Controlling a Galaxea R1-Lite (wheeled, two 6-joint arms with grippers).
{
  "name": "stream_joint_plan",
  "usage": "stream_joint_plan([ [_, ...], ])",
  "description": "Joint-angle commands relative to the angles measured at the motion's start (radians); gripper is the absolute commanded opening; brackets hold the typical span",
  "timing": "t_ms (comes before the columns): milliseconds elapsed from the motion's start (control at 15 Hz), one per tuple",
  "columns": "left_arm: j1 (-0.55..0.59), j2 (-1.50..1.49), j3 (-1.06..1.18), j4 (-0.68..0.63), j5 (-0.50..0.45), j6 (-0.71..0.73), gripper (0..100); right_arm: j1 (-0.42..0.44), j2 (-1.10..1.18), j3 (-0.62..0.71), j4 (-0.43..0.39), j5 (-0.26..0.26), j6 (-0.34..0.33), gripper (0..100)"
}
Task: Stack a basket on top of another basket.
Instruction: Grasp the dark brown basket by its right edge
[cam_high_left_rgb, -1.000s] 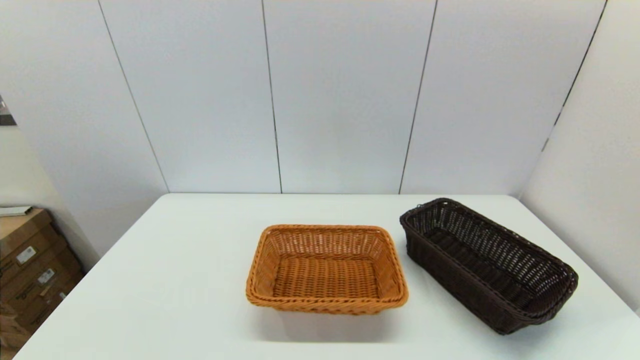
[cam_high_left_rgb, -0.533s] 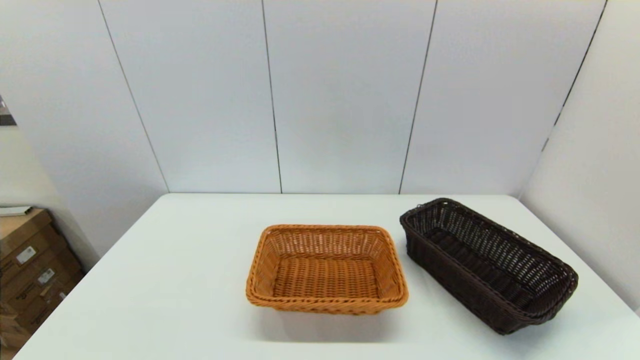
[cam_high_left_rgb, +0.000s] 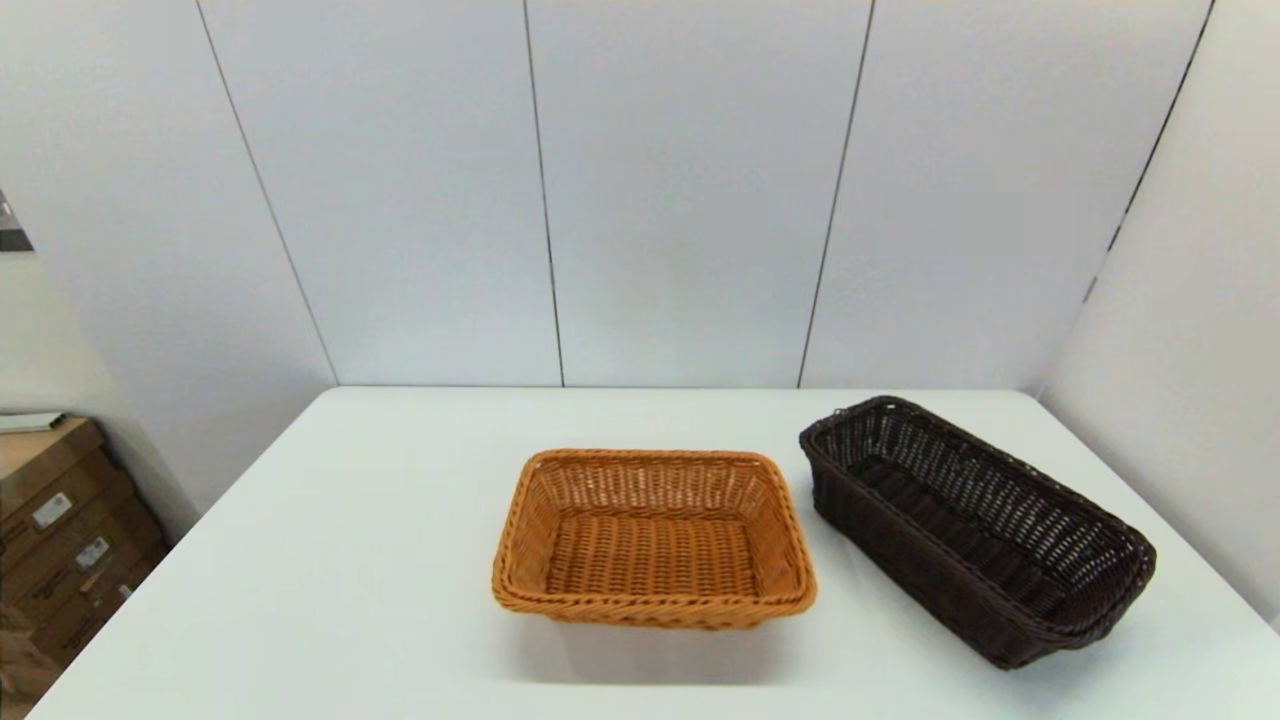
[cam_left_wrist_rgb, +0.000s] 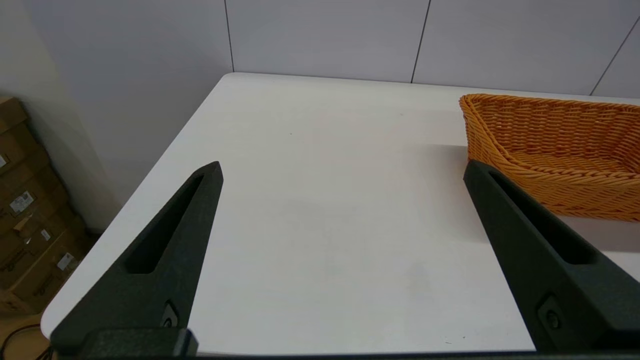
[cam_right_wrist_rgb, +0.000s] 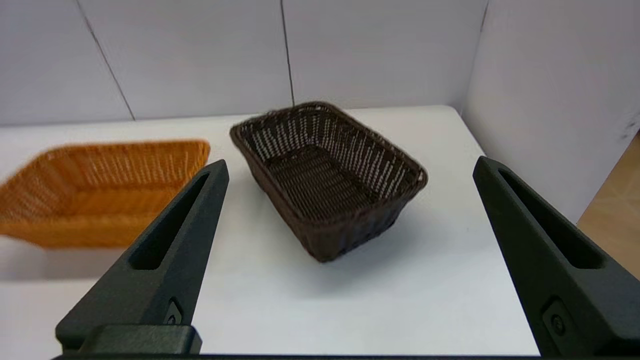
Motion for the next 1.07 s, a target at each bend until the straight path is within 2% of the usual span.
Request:
stream_joint_plan([
  [67, 0.000, 0.001, 0.000, 0.000, 0.001, -0.001, 100, -0.055, 0.457, -0.330, 0.046, -0.147, 0.016, 100],
  [133, 0.000, 0.001, 0.000, 0.000, 0.001, -0.001, 100, -0.058, 0.529, -0.383, 0.061, -0.193, 0.014, 100],
  [267, 0.000, 0.001, 0.000, 0.000, 0.001, -0.001, 100, -0.058, 0.652, -0.452, 0.063, -0.205, 0.025, 100],
  [333, 0.000, 0.001, 0.000, 0.000, 0.001, -0.001, 100, -0.061, 0.719, -0.485, 0.066, -0.210, 0.060, 100],
  [467, 0.000, 0.001, 0.000, 0.000, 0.001, -0.001, 100, -0.059, 0.859, -0.546, 0.112, -0.248, 0.166, 100],
  [600, 0.000, 0.001, 0.000, 0.000, 0.001, -0.001, 100, -0.050, 0.968, -0.598, 0.245, -0.250, 0.299, 100],
  [867, 0.000, 0.001, 0.000, 0.000, 0.001, -0.001, 100, -0.030, 1.054, -0.641, 0.471, -0.248, 0.487, 100],
  [1067, 0.000, 0.001, 0.000, 0.000, 0.001, -0.001, 100, -0.030, 1.121, -0.627, 0.509, -0.231, 0.602, 100],
])
